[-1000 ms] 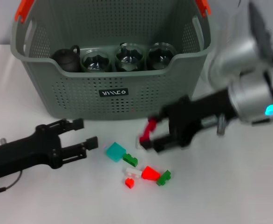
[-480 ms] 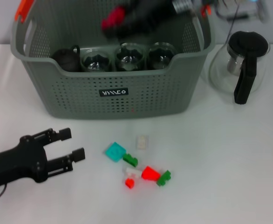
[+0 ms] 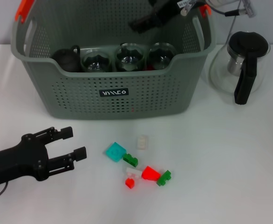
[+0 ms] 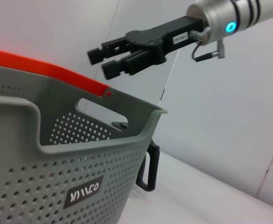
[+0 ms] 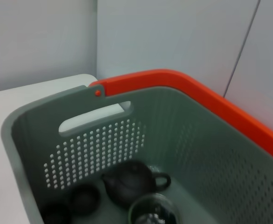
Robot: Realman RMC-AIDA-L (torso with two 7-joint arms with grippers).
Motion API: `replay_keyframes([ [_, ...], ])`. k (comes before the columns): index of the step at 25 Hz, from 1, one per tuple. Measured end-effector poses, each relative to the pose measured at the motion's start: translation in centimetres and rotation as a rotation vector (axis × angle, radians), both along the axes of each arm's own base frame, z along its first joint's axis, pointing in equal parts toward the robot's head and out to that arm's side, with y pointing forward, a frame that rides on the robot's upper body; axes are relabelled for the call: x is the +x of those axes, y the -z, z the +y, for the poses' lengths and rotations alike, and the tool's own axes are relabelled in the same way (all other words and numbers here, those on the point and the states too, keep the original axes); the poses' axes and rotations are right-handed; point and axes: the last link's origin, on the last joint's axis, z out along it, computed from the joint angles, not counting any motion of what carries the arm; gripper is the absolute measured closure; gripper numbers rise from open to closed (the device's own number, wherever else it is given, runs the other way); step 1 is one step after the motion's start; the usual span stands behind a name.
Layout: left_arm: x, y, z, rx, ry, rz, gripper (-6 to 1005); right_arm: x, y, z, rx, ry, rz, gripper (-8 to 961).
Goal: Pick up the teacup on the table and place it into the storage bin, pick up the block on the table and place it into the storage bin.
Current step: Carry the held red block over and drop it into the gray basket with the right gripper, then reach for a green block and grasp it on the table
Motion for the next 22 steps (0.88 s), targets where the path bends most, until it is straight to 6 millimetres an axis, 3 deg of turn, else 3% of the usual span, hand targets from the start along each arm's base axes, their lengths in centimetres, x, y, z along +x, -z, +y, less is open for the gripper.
replay_keyframes([
  [7, 0.4, -0.4, 0.8, -0.003, 0.028, 0.013, 225, -0.3, -2.5, -4.0, -0.047, -0.119, 0.192, 57],
  [12, 1.4, -0.9, 1.3, -0.025, 0.097, 0.017, 228, 2.2, -3.9, -9.2, -0.240, -0.192, 0.314, 15],
  [18, 1.6, -1.1, 1.6, -0.017, 0.128, 0.032, 231, 7.1, -3.0, -12.9, -0.416, -0.035, 0.261, 15],
  [22, 1.8, -1.2, 2.0, -0.012, 0.139, 0.038, 233, 8.8, -1.5, -13.9, -0.507, 0.171, 0.126, 15],
])
